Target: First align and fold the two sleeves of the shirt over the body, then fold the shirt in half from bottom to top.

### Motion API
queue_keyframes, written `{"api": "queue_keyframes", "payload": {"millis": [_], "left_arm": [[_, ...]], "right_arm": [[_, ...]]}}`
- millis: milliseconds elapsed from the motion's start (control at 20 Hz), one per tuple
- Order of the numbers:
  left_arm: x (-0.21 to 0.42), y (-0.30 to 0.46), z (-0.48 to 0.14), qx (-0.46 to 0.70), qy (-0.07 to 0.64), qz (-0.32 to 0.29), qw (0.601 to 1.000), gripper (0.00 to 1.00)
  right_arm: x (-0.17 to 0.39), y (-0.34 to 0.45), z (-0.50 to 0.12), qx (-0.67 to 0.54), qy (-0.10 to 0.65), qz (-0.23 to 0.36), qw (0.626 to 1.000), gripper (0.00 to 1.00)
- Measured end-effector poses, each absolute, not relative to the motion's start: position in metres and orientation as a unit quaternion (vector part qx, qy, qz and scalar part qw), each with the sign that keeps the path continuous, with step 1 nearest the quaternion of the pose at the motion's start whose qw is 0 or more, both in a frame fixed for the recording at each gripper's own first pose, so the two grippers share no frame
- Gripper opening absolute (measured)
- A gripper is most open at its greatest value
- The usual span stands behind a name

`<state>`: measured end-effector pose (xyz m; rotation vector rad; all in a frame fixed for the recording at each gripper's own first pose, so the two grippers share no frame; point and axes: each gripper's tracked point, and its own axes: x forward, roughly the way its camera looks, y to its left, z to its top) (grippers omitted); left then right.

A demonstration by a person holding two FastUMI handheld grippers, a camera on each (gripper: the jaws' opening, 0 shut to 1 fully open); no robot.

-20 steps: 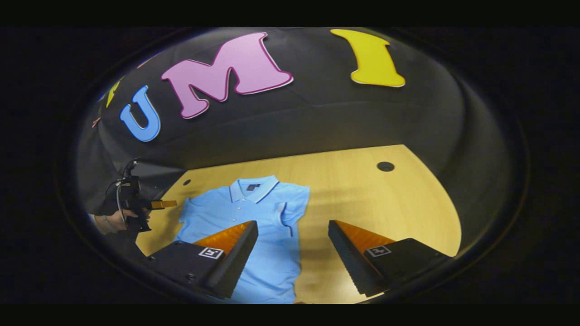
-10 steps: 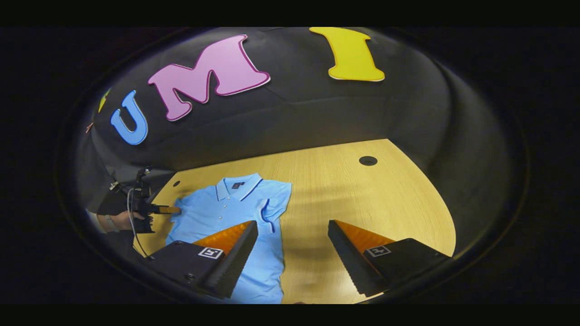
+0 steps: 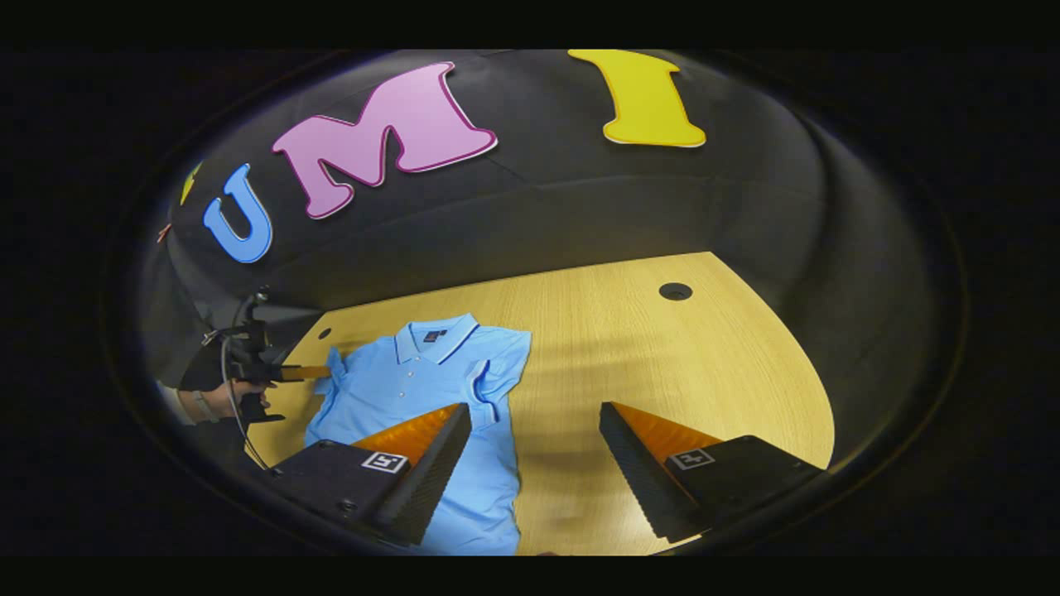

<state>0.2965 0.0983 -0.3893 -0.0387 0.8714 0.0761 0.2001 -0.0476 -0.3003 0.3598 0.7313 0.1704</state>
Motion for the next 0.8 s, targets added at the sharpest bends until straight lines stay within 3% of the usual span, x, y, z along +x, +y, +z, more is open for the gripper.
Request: {"api": "queue_keyframes", "payload": {"millis": [150, 250, 450, 650, 700, 800], "left_arm": [[0.303, 0.054, -0.367, -0.012, 0.403, -0.035, 0.914, 0.06], [0.296, 0.033, -0.379, -0.007, 0.43, -0.068, 0.9, 0.06], [0.268, 0.042, -0.442, 0.014, 0.532, -0.035, 0.846, 0.12], [0.259, 0.05, -0.433, -0.019, 0.527, -0.014, 0.85, 0.67], [0.253, 0.05, -0.421, -0.031, 0.518, -0.009, 0.855, 0.89], [0.231, 0.055, -0.396, -0.054, 0.51, 0.0, 0.858, 0.92]], "right_arm": [[0.201, -0.044, -0.298, 0.176, 0.352, 0.087, 0.915, 0.98], [0.2, -0.038, -0.297, 0.177, 0.352, 0.095, 0.914, 0.98], [0.193, -0.028, -0.301, 0.164, 0.357, 0.109, 0.913, 0.98], [0.184, -0.023, -0.306, 0.17, 0.364, 0.118, 0.908, 0.98], [0.182, -0.022, -0.307, 0.171, 0.365, 0.12, 0.907, 0.98], [0.174, -0.02, -0.311, 0.169, 0.37, 0.128, 0.904, 0.98]]}}
